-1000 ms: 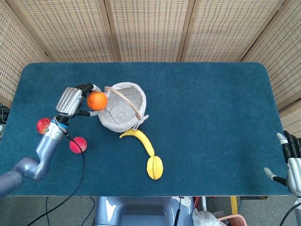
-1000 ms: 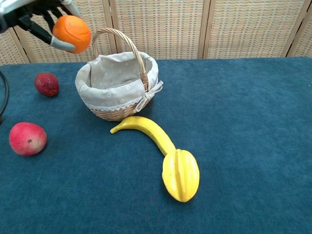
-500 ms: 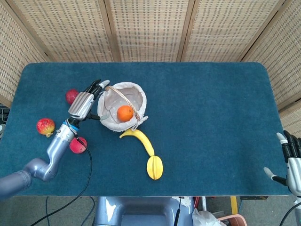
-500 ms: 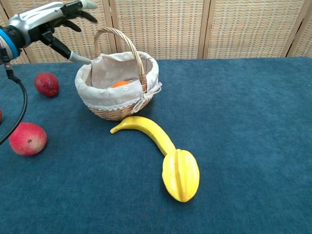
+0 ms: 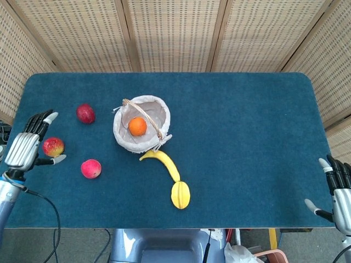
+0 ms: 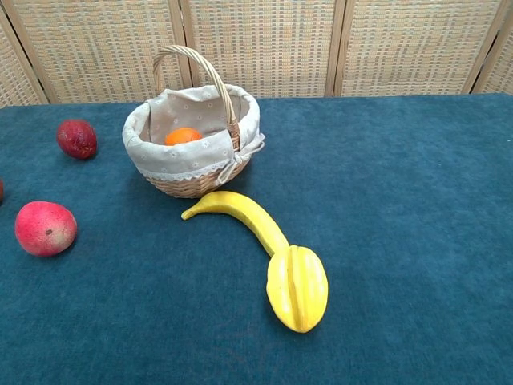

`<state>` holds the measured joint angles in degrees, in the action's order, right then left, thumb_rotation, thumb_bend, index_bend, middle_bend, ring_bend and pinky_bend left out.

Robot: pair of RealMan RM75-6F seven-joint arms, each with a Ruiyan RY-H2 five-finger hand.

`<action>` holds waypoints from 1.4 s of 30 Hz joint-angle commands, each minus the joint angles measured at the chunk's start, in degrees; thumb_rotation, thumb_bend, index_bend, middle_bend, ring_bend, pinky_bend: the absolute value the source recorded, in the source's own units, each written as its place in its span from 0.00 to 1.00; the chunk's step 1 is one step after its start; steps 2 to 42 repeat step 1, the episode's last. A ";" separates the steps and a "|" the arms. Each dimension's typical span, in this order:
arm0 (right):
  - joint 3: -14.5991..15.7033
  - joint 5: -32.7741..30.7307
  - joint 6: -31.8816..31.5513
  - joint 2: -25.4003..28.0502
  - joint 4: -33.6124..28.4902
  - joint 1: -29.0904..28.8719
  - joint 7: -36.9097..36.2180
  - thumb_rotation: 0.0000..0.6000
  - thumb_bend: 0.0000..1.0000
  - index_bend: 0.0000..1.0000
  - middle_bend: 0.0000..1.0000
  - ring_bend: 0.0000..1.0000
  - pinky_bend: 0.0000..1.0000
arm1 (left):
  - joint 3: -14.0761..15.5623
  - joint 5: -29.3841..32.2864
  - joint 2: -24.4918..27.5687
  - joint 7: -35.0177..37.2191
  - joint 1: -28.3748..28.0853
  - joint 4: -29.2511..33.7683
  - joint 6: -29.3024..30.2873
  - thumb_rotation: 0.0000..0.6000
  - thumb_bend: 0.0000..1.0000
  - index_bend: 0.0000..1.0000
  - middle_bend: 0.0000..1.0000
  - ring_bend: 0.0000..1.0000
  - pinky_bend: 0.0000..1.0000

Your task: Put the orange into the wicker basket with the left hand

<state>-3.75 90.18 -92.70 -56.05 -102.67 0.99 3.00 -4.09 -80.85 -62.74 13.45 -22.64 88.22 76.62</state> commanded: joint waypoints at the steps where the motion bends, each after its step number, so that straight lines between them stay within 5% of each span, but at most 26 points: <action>1: 0.10 0.28 -0.24 0.03 0.01 0.12 -0.04 1.00 0.00 0.00 0.00 0.00 0.00 | 3.19 4.15 2.99 -9.32 6.75 7.57 6.06 1.00 0.00 0.00 0.00 0.00 0.00; 42: 0.10 0.28 -0.24 0.03 0.01 0.12 -0.04 1.00 0.00 0.00 0.00 0.00 0.00 | 3.19 4.15 2.99 -9.32 6.75 7.57 6.06 1.00 0.00 0.00 0.00 0.00 0.00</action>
